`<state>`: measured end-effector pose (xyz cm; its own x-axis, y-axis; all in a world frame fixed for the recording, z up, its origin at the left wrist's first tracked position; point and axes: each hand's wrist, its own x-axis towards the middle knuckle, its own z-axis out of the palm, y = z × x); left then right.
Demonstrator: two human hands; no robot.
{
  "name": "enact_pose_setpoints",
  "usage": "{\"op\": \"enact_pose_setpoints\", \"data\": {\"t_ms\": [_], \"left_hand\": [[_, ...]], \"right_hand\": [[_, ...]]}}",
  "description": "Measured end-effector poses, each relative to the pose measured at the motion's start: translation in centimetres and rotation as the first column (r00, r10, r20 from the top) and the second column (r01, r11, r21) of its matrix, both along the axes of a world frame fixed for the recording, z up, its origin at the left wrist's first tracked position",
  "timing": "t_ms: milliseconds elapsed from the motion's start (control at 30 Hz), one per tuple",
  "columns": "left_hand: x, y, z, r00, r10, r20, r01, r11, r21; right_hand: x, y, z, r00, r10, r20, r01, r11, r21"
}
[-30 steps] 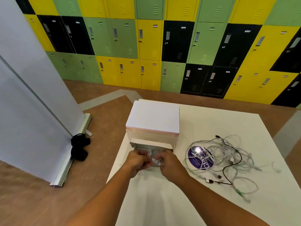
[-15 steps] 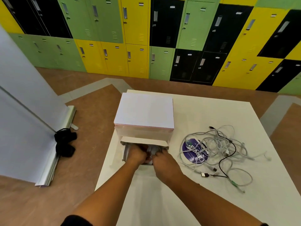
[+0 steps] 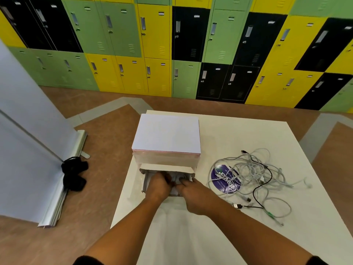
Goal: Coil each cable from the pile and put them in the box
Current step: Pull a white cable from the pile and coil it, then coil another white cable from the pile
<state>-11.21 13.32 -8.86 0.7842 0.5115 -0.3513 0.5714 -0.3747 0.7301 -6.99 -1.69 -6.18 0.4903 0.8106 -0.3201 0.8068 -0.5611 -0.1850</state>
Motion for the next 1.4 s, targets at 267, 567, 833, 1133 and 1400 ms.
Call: {"op": "enact_pose_setpoints", "data": {"t_ms": [267, 567, 833, 1133, 1400], "left_hand": [[-1.4, -0.8, 0.9, 0.993, -0.098, 0.063, 0.092, 0.992, 0.085], [-0.9, -7.3, 4.4, 0.943, -0.323, 0.085, 0.321, 0.946, 0.032], [3.1, -15.0, 4.5, 0.846, -0.531, 0.048, 0.527, 0.846, 0.076], [6.3, -21.0, 0.4, 0.695, -0.694, -0.190, 0.718, 0.651, 0.247], [8.2, -23.1, 0.6, 0.659, -0.740, -0.135, 0.698, 0.535, 0.477]], "right_hand": [[-0.8, -4.7, 1.3, 0.981, -0.079, -0.179, 0.113, 0.976, 0.188], [3.3, -13.6, 2.7, 0.928, -0.328, -0.179, 0.358, 0.916, 0.179], [5.9, -19.5, 1.4, 0.921, -0.389, -0.004, 0.389, 0.921, 0.000], [5.4, -23.0, -0.2, 0.941, -0.332, -0.069, 0.338, 0.937, 0.088], [6.5, -25.8, 1.5, 0.889, -0.451, -0.078, 0.456, 0.887, 0.071]]}}
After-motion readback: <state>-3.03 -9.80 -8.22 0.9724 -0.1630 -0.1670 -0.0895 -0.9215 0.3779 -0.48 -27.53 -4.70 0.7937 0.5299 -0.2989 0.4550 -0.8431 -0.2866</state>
